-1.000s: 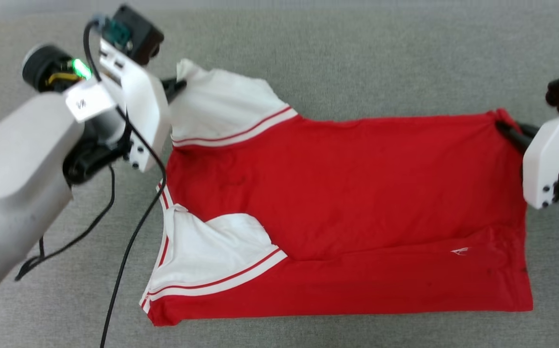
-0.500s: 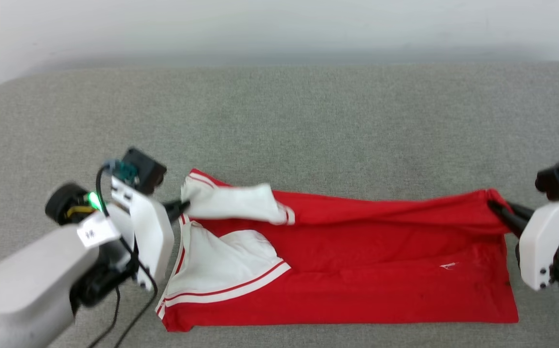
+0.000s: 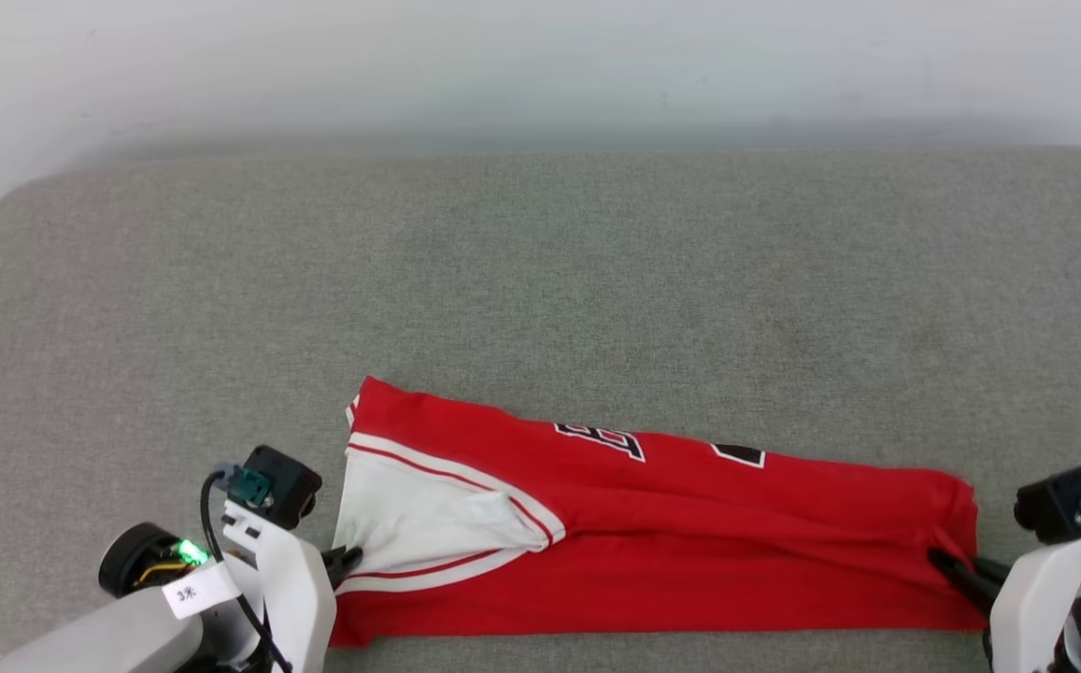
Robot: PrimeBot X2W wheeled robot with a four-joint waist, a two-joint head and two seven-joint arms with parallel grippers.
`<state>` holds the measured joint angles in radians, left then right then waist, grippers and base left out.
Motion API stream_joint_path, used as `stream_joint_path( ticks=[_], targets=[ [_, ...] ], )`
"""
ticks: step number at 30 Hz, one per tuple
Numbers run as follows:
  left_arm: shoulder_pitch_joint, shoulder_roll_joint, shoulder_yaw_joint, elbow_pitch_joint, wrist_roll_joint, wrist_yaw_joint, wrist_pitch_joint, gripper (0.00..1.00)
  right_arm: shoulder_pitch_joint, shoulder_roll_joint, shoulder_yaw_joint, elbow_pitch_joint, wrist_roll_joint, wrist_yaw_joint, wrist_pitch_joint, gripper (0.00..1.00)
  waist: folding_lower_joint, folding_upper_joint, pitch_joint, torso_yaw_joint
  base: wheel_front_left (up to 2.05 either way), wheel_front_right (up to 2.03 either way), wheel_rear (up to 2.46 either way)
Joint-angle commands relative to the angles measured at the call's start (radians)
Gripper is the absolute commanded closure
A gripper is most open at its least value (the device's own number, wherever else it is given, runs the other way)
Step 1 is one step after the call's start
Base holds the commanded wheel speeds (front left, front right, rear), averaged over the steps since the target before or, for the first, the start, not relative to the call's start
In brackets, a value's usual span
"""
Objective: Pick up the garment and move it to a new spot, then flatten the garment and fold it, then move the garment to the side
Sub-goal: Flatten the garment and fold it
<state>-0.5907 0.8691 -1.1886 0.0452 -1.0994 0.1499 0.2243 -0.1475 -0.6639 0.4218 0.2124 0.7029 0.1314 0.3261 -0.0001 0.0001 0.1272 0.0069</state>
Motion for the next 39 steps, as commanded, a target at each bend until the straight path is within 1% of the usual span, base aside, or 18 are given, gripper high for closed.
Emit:
stream_joint_path(
  ticks=[1,6,7,8,9,10,12,15,16,17,18,21,25,30,32,33,36,39],
  targets=[
    [0.018,-0.007,-0.002,0.012,-0.009,0.001,-0.008,1.00,0.019,0.013,-0.011,0.013,-0.007,-0.001,0.001,1.00,0.0001,-0.0001,0.006,-0.002,0.00,0.00,0.00],
    [0.040,-0.027,-0.005,0.050,-0.021,-0.002,-0.023,1.00,0.030,0.045,-0.011,0.054,-0.016,-0.001,-0.018,1.00,0.0001,-0.0001,0.013,-0.004,0.00,0.00,0.00],
    [0.044,-0.032,-0.002,0.057,-0.024,0.000,-0.033,1.00,0.029,0.053,-0.016,0.058,-0.011,-0.001,-0.025,0.95,0.0001,-0.0001,0.010,-0.005,0.00,0.00,0.00],
    [0.049,-0.037,0.004,0.062,-0.025,0.006,-0.048,0.77,0.027,0.055,-0.021,0.059,-0.011,-0.001,-0.033,0.56,0.0001,-0.0001,0.005,-0.005,0.00,0.00,0.00],
    [0.055,-0.042,0.008,0.066,-0.023,0.013,-0.063,0.08,0.025,0.056,-0.027,0.057,-0.014,-0.001,-0.045,0.00,0.0001,-0.0001,-0.002,-0.005,0.00,0.00,0.00],
    [0.060,-0.044,0.013,0.067,-0.016,0.020,-0.080,0.00,0.024,0.057,-0.035,0.052,-0.016,-0.001,-0.056,0.00,0.0001,-0.0001,-0.009,-0.006,0.00,0.00,0.00],
    [0.068,-0.048,0.025,0.064,-0.009,0.038,-0.122,0.00,0.031,0.056,-0.051,0.033,-0.008,-0.001,-0.072,0.00,0.0001,-0.0001,-0.025,-0.005,0.00,0.00,0.00],
    [0.087,-0.049,0.045,0.052,0.007,0.078,-0.192,0.00,0.042,0.038,-0.086,-0.015,0.001,-0.001,-0.079,0.00,0.0001,-0.0001,-0.048,-0.004,0.00,0.00,0.00],
    [0.087,-0.049,0.045,0.052,0.007,0.078,-0.192,0.00,0.042,0.038,-0.086,-0.015,0.001,-0.001,-0.079,0.00,0.0001,-0.0001,-0.048,-0.004,0.00,0.00,0.00],
    [0.099,-0.049,0.060,0.042,0.020,0.108,-0.240,0.00,0.049,0.026,-0.113,-0.049,0.008,-0.001,-0.074,0.00,0.0001,-0.0001,-0.060,-0.003,0.00,0.00,0.00],
    [0.099,-0.049,0.060,0.042,0.020,0.108,-0.240,0.00,0.049,0.026,-0.113,-0.049,0.008,-0.001,-0.074,0.00,0.0001,-0.0001,-0.060,-0.003,0.00,0.00,0.00],
    [0.114,-0.054,0.085,0.034,0.043,0.158,-0.316,0.00,0.052,0.005,-0.157,-0.097,0.011,-0.001,-0.052,0.00,0.0001,-0.0001,-0.071,0.001,0.00,0.00,0.00],
    [0.128,-0.066,0.118,0.036,0.075,0.223,-0.412,0.00,0.056,-0.021,-0.207,-0.129,0.022,-0.001,0.010,0.00,0.0001,-0.0001,-0.075,0.008,0.00,0.00,0.00],
    [0.148,-0.095,0.170,0.041,0.120,0.296,-0.476,0.00,0.072,-0.035,-0.241,-0.123,0.083,-0.001,0.168,0.00,0.0001,-0.0001,-0.075,0.022,0.00,0.00,0.00],
    [0.162,-0.111,0.200,0.042,0.144,0.319,-0.485,0.00,0.078,-0.037,-0.251,-0.110,0.104,-0.001,0.227,0.00,0.0001,-0.0001,-0.073,0.029,0.00,0.00,0.00],
    [0.183,-0.135,0.261,0.031,0.199,0.350,-0.490,0.00,0.085,-0.031,-0.261,-0.084,0.115,-0.001,0.283,0.00,0.0001,-0.0001,-0.067,0.043,0.00,0.00,0.00],
    [0.230,-0.168,0.345,0.013,0.271,0.371,-0.490,0.00,0.078,-0.007,-0.266,-0.049,0.114,-0.001,0.306,0.00,0.0001,-0.0001,-0.060,0.057,0.00,0.00,0.00],
    [0.280,-0.203,0.431,0.001,0.342,0.374,-0.489,0.00,0.064,0.016,-0.262,-0.007,0.102,-0.001,0.312,0.00,0.0001,-0.0001,-0.055,0.070,0.00,0.00,0.00]
  ],
)
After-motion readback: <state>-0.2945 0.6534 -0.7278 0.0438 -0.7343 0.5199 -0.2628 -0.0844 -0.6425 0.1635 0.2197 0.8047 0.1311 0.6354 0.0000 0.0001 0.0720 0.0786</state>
